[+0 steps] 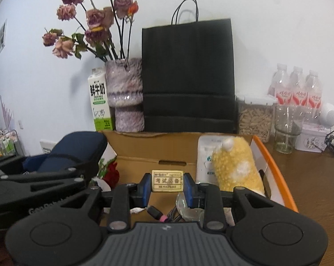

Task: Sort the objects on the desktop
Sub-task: 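Carry the navy pouch into the box while right carries the gold tag there, then open left tool to drop the pouch while right releases the gold tag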

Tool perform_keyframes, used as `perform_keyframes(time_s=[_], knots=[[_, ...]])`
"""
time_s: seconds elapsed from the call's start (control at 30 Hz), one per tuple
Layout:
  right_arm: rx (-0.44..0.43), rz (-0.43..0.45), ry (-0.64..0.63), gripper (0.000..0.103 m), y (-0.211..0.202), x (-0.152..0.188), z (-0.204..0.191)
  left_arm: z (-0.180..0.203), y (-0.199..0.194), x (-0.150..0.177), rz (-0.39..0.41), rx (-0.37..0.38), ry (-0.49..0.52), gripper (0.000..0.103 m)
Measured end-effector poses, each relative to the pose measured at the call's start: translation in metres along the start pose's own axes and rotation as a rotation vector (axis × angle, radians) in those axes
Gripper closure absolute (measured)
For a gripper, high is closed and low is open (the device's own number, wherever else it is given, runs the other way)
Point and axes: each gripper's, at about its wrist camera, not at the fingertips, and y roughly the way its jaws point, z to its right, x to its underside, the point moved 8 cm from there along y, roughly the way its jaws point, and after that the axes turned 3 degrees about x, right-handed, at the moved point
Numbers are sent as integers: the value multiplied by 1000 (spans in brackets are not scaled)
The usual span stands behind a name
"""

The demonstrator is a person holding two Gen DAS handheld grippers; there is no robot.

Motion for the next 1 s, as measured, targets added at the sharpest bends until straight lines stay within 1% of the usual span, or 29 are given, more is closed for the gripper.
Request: perform_keyframes(time_s=[0.1,0.17,0.2,0.23,0.27,0.3,0.33,0.4,0.43,0.47,0.5,0.53,0.6,0.63,1.0], knots=[[4,-6,-6,74,3,3,0,0,2,1,-1,4,2,37],[6,-8,-3,74,3,3,1,0,1,1,-1,2,0,33],[8,-8,1,73,2,3,1,-1,1,1,3,-10,-1,28],[11,-7,3,73,1,3,2,-2,0,0,10,-31,5,19],[12,-6,4,68,0,3,3,-6,-3,-2,22,-57,9,15],[22,-3,10,58,-1,3,5,-9,-6,-3,38,-77,9,7],[34,-1,19,52,-2,3,7,-13,-8,-5,54,-90,4,0],[45,2,44,30,-3,2,13,-18,-13,-6,74,-86,-18,0],[42,5,59,25,-3,2,15,-20,-15,-5,76,-83,-34,0],[45,8,72,17,-4,2,17,-22,-16,-5,78,-84,-41,0],[46,13,83,12,-5,1,18,-24,-17,-4,81,-86,-46,0],[47,17,85,11,-5,1,18,-25,-17,-4,82,-86,-50,0],[61,19,85,5,-5,1,19,-26,-18,-5,81,-87,-58,0],[66,21,85,5,-5,1,19,-26,-17,-4,78,-89,-60,0],[71,17,62,3,-3,4,17,-29,-21,0,78,-109,-66,0]])
